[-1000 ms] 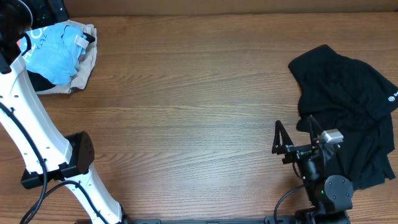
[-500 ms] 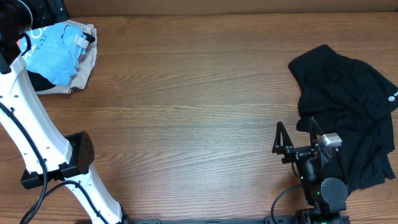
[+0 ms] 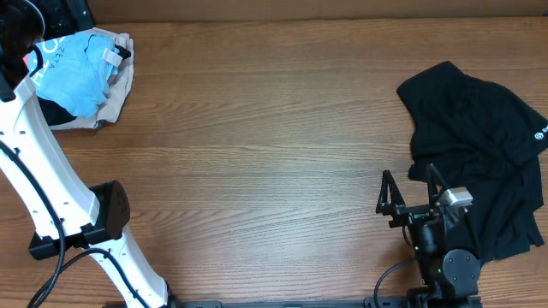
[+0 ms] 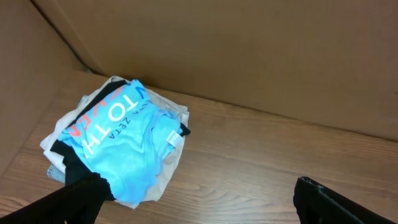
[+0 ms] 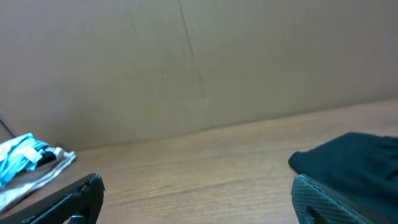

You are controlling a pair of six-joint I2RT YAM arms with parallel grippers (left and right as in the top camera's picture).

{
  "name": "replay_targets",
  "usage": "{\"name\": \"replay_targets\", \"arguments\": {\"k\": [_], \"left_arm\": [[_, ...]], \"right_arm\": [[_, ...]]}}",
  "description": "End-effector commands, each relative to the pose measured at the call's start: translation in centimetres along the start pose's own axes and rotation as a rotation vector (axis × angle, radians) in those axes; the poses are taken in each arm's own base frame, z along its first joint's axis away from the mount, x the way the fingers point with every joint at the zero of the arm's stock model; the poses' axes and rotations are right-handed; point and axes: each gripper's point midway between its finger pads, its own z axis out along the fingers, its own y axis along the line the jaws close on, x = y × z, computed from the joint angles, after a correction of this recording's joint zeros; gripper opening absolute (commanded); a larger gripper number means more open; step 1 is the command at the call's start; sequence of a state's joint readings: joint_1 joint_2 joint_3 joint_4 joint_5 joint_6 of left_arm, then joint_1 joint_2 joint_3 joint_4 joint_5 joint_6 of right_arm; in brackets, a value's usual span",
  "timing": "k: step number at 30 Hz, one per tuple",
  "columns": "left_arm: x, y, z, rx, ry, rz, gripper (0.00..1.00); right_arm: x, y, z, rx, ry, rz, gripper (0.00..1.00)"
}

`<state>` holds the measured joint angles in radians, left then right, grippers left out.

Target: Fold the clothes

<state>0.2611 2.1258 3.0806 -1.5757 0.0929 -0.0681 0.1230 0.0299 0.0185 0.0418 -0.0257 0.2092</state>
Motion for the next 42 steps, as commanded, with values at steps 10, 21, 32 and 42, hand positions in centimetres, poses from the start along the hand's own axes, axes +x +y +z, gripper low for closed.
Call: {"name": "replay_targets", "arguments": {"k": [10,21,32,42], "left_arm": [[0.1,-0.3,0.2,0.003,0.003,0.023,1.0],[0.1,-0.3,0.2,0.003,0.004,0.023,1.0],[0.1,-0.3,0.2,0.003,0.003,0.023,1.0],[0.6,-0.6,-1.4,0.006,0.022,0.026,1.0]], "right_arm": [[2.8,-1.1,-0.3,0.045,0.1,0.004,1.0],[2.8,-1.1,-0.3,0.046,0.1,0.004,1.0],[2.8,-1.1,-0.3,0.046,0.1,0.004,1.0],[2.8,-1.1,-0.3,0.046,0.1,0.004,1.0]]}}
